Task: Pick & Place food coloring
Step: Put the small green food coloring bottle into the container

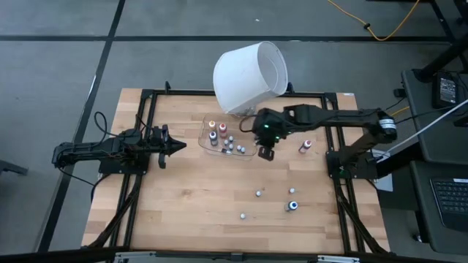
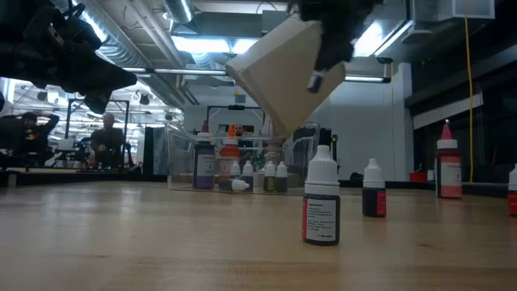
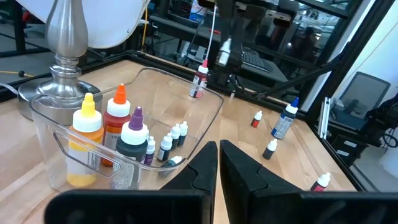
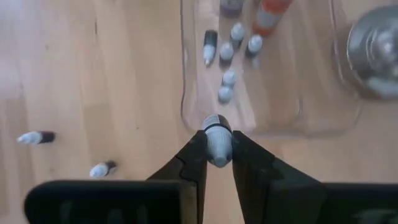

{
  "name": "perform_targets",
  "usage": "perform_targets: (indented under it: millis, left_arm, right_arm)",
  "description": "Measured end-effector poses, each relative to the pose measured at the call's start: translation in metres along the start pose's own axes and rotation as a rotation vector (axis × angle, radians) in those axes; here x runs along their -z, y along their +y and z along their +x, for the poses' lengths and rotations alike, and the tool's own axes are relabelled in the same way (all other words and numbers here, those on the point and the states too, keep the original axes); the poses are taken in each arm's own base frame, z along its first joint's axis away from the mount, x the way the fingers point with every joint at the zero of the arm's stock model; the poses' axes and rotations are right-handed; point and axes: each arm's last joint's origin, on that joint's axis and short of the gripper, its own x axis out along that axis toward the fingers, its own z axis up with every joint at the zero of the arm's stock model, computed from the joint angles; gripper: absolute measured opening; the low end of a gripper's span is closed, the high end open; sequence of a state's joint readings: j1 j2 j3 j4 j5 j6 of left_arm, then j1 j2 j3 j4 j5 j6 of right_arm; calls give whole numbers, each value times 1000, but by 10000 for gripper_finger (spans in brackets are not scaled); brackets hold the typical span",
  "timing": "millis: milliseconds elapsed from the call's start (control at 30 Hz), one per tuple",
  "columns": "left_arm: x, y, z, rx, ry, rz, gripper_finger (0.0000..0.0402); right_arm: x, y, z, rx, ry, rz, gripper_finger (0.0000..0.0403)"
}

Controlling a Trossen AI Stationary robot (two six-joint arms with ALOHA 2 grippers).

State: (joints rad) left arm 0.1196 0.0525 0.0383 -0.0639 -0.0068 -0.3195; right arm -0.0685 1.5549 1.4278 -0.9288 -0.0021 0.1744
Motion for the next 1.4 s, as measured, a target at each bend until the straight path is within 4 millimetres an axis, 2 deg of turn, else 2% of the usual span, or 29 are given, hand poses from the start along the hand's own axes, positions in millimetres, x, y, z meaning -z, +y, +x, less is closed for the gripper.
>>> perform_targets:
  millis: [233,400,600,833,1133,1400]
  left_arm:
    - [0,0,0,0,0,0,15]
    - [0,0,0,0,0,0,15]
    - [0,0,0,0,0,0,15]
    - [0,0,0,0,0,0,15]
    - [0,0,0,0,0,0,15]
    - [0,0,0,0,0,0,15]
  right_arm:
    - [-42,-7,33,19,20,-153,61]
    - [-59,-16,59,30,50,-225,67]
    - [-60,-29,87,0,104,-209,61]
    - [-64,-40,108,4,96,-182,67]
    - [-62,-43,124,6,122,-141,64]
    - [-57,-45,150,-9,170,-113,63]
